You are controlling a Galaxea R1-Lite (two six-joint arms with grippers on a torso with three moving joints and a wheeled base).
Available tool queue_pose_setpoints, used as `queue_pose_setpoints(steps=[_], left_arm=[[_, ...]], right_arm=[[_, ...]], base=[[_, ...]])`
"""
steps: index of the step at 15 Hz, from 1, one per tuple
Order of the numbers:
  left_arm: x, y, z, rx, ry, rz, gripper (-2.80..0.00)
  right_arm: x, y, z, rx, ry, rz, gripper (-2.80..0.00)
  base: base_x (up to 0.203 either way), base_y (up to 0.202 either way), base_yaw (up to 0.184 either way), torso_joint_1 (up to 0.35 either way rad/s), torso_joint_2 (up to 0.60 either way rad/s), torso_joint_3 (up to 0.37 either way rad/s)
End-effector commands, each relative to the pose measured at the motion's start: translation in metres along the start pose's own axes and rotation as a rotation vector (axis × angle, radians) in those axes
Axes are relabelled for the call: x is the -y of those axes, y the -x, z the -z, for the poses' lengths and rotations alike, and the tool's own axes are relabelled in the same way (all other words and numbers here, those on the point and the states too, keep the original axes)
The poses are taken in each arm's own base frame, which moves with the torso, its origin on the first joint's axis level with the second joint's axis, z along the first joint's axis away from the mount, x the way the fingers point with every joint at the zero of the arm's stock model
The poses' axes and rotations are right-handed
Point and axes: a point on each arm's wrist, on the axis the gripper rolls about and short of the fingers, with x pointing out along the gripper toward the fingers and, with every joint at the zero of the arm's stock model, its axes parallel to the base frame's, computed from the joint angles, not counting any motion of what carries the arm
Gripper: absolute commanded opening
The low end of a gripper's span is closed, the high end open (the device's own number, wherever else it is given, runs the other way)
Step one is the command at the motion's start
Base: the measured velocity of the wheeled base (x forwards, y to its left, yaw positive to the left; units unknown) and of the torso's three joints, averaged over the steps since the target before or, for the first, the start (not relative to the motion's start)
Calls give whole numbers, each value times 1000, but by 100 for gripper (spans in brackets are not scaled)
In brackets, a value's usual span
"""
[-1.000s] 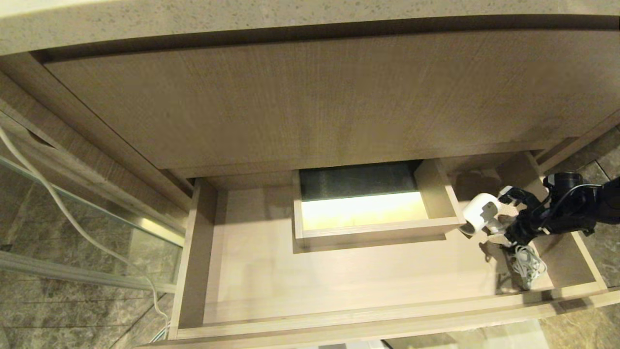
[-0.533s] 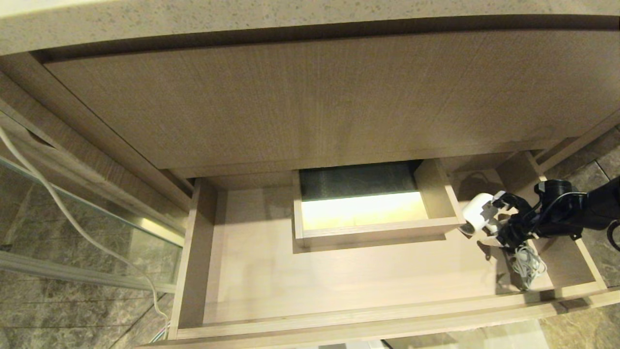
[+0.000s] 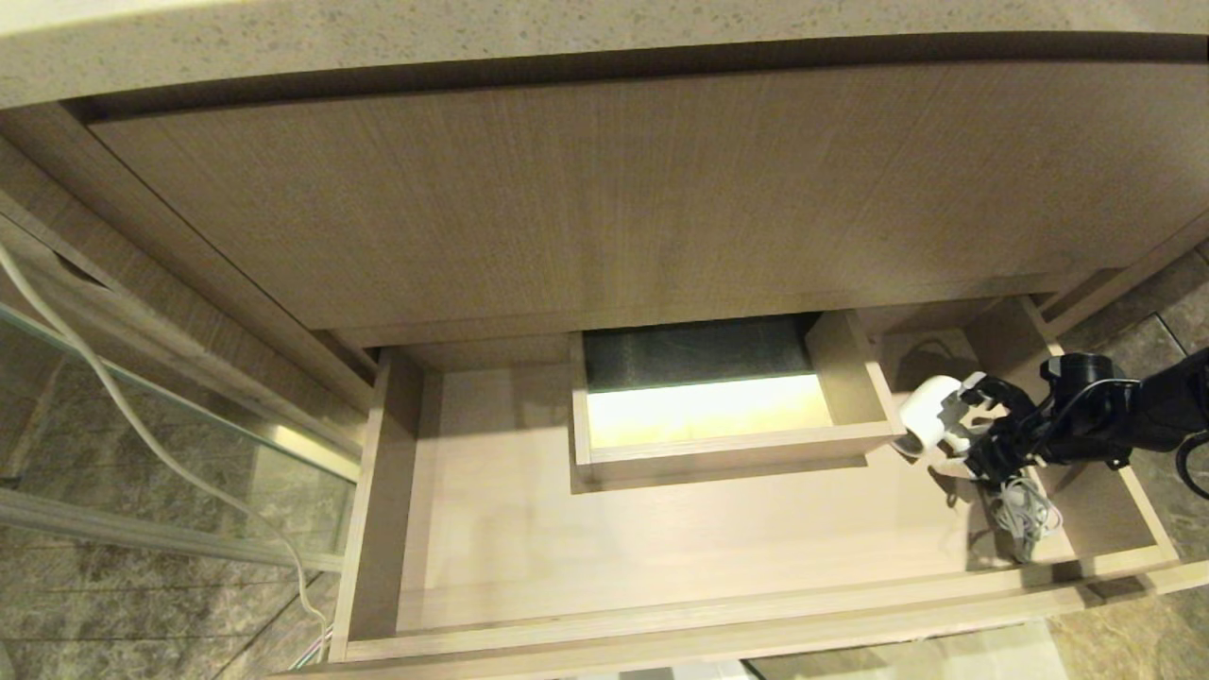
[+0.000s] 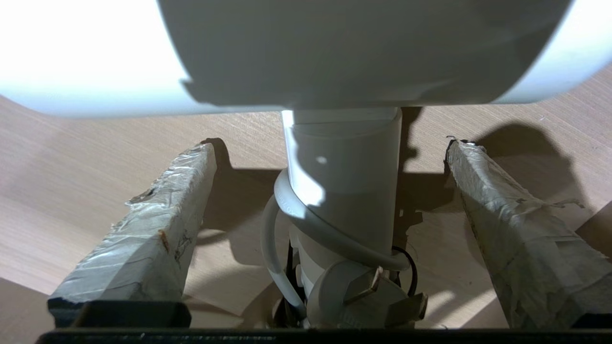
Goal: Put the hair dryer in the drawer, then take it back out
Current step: Take the hairdryer out
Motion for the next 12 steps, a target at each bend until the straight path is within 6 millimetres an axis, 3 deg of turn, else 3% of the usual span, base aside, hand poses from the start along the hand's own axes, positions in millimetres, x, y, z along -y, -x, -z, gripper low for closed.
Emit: queue_pose_setpoints(steps=[1,7,12], left_arm=[[0,0,0,0,0,0,-280],[0,0,0,-1,0,0,-280],[0,0,0,-1,0,0,-280]], right_arm=[[0,0,1,1,2,-4,0],[0,28,-16,17,12,17,0],[-4,36,-17,11,10,12,0]], base=[[0,0,0,0,0,0],[0,0,0,0,0,0],[0,0,0,0,0,0]])
